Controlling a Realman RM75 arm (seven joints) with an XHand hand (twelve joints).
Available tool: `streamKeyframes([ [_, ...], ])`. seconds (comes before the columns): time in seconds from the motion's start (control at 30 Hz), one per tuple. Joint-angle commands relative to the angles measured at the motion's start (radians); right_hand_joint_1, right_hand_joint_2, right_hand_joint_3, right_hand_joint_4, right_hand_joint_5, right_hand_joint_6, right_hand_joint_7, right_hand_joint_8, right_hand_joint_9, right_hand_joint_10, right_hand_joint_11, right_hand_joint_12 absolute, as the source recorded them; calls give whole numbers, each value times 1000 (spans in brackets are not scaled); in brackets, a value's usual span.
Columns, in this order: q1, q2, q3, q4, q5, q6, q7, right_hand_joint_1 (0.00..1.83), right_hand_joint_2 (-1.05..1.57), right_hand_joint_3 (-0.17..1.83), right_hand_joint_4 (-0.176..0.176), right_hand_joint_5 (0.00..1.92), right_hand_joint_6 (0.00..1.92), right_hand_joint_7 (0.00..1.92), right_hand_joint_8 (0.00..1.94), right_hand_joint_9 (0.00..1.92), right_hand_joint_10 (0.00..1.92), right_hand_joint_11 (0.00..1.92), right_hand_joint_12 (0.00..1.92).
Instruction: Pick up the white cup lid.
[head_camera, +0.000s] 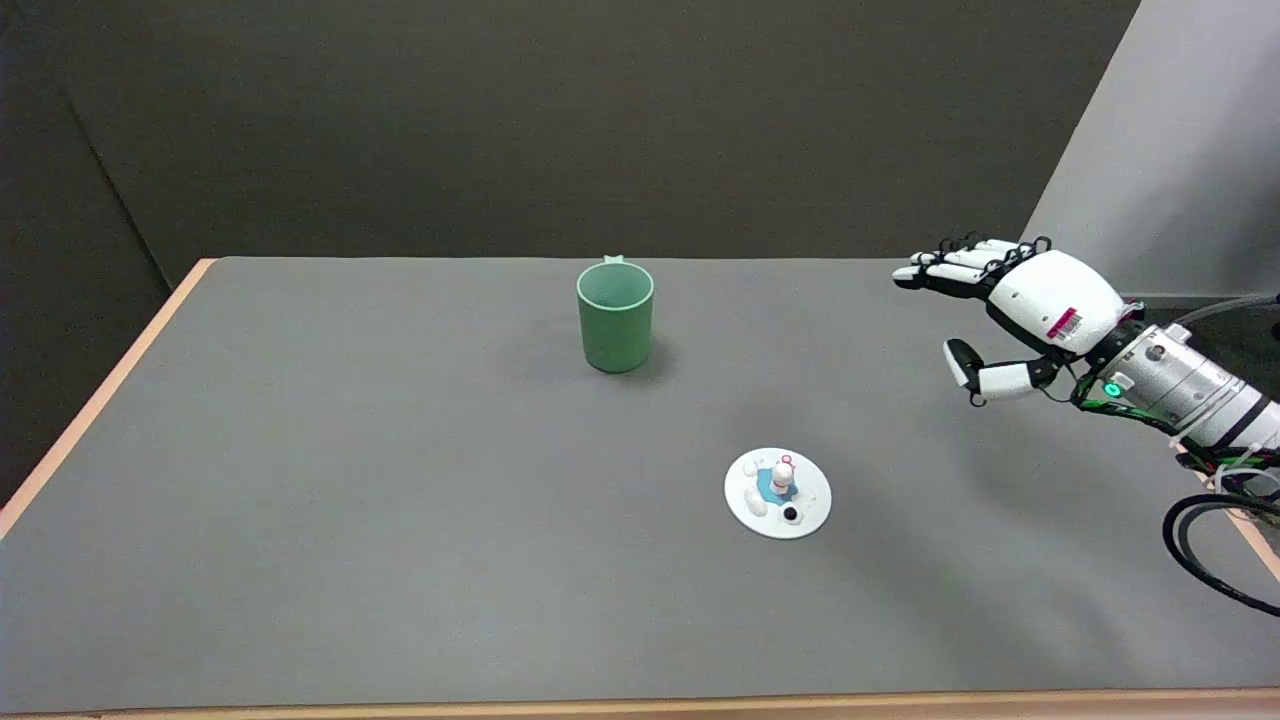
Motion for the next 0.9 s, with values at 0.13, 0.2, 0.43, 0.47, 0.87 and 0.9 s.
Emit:
streamKeyframes([
  [0.13, -53, -4, -85, -122, 77, 9, 14, 924, 775, 1098, 53, 496, 201, 440, 132, 527, 178, 403, 579],
  [0.2, -54, -4, -95, -131, 77, 11, 27, 927, 781, 1093, 54, 498, 201, 450, 133, 539, 180, 402, 585],
  [0.43, -68, -8, -111, -162, 90, 10, 30, 970, 836, 1013, 47, 512, 175, 562, 140, 657, 218, 286, 793],
  [0.47, -68, -8, -120, -166, 102, 8, 31, 970, 839, 1008, 47, 515, 174, 571, 140, 659, 219, 279, 802],
  [0.87, -49, 1, -227, -206, 150, 10, 32, 971, 848, 987, 55, 543, 174, 605, 146, 666, 218, 245, 840],
  [0.9, -45, 1, -233, -207, 151, 10, 31, 970, 848, 985, 55, 544, 174, 609, 147, 666, 218, 242, 841],
])
